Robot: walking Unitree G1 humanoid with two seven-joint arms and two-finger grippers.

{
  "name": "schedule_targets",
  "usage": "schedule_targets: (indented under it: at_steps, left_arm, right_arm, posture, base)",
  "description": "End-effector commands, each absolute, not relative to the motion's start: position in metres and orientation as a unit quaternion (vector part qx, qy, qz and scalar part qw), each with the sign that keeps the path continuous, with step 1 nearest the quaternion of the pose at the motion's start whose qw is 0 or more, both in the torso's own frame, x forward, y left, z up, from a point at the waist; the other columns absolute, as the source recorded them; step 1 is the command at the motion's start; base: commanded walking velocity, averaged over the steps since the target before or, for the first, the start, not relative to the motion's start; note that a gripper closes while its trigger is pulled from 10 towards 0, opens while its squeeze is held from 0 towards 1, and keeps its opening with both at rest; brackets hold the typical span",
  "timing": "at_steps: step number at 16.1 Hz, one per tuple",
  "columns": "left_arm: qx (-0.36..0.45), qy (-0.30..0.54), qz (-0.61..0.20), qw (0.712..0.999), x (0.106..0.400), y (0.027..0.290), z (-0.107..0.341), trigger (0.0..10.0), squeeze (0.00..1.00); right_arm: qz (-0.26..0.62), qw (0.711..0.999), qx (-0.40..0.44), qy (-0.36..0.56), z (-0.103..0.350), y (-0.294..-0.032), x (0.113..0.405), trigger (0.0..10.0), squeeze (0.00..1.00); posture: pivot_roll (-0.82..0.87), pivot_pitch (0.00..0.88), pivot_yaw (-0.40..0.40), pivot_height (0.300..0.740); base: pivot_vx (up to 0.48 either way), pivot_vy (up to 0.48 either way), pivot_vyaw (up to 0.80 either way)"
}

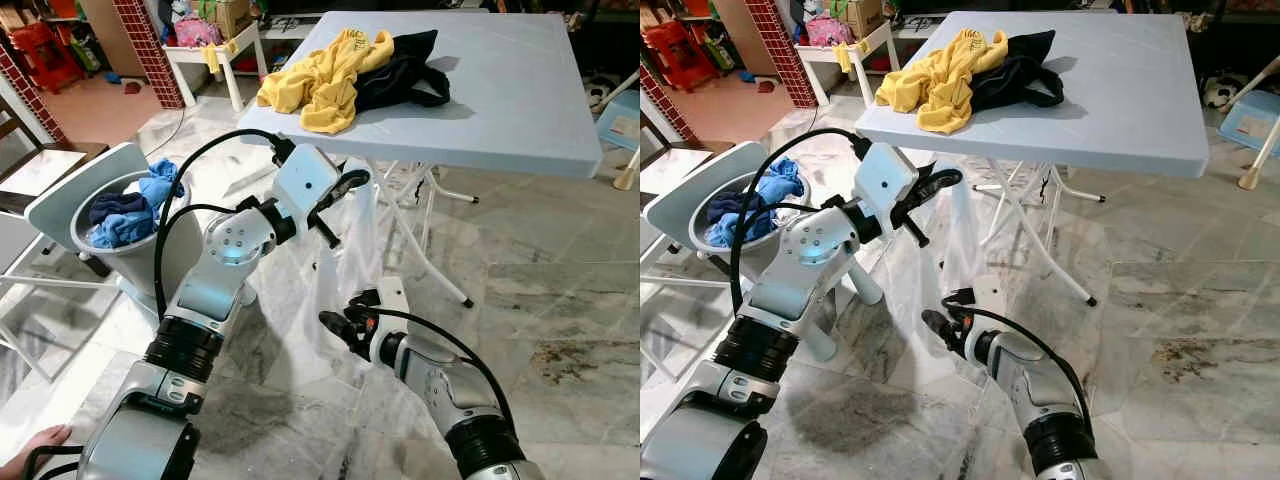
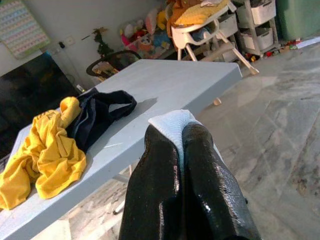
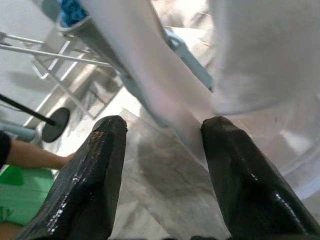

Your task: Hang hanger

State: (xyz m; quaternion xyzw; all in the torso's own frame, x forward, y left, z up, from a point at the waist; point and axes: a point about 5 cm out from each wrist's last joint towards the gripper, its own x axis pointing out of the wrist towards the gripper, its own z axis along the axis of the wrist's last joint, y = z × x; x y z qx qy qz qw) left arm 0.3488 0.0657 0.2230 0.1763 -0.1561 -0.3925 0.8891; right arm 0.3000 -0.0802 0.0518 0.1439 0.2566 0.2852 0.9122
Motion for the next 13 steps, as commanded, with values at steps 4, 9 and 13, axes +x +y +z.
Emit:
schedule_targets:
  at_steps: [4,9,13]
  left_arm:
    - [0.163,-0.173,-0.382,0.893,0.348,0.068,0.233,10.0,0.0]
    - [0.162,-0.171,-0.381,0.894,0.347,0.068,0.233,10.0,0.0]
    - [0.166,-0.168,-0.378,0.895,0.347,0.071,0.232,10.0,0.0]
  right_arm:
    - [0.245,0.928,0.124,0.252,0.049,-0.079,0.308,0.0,0.0]
    - [0.192,0.946,0.116,0.234,0.051,-0.086,0.318,0.0,0.0]
    - [0.159,0.954,0.109,0.229,0.05,-0.1,0.322,0.0,0.0]
  posture:
    - [-0.04,0.076,0.104,0.74]
    - [-0.03,0.078,0.101,0.74]
    - [-0.03,0.079,0.101,0.74]
  base:
    - [0.0,0.0,0.0]
    - [0.0,0.0,0.0]
    - [0.0,0.0,0.0]
